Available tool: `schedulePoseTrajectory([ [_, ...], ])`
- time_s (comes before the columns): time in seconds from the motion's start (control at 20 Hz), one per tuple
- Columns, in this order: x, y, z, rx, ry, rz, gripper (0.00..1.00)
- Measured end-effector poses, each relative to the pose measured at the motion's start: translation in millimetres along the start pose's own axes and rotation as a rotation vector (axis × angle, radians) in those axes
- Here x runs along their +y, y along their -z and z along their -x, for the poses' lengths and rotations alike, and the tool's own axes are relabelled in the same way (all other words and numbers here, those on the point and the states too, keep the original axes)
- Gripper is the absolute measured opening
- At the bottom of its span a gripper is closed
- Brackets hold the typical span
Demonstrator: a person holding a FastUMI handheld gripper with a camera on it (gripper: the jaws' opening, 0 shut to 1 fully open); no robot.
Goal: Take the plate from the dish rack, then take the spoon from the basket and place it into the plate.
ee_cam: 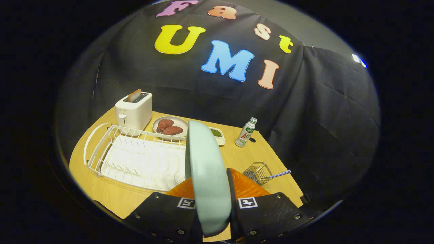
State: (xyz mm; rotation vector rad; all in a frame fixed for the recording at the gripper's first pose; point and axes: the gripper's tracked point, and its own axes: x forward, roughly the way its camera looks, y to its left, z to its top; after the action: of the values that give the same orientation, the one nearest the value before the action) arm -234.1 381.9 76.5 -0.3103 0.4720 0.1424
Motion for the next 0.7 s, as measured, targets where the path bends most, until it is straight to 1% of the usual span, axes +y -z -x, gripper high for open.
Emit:
schedulePoseTrajectory([
  [0.4, -25, 73, 4, 0.096, -0.069, -0.047, 0.29],
  [0.55, -27, 97, 2, 0.132, -0.095, -0.065, 0.3],
  [0.7, -21, 120, -1, 0.179, -0.148, -0.109, 0.29],
])
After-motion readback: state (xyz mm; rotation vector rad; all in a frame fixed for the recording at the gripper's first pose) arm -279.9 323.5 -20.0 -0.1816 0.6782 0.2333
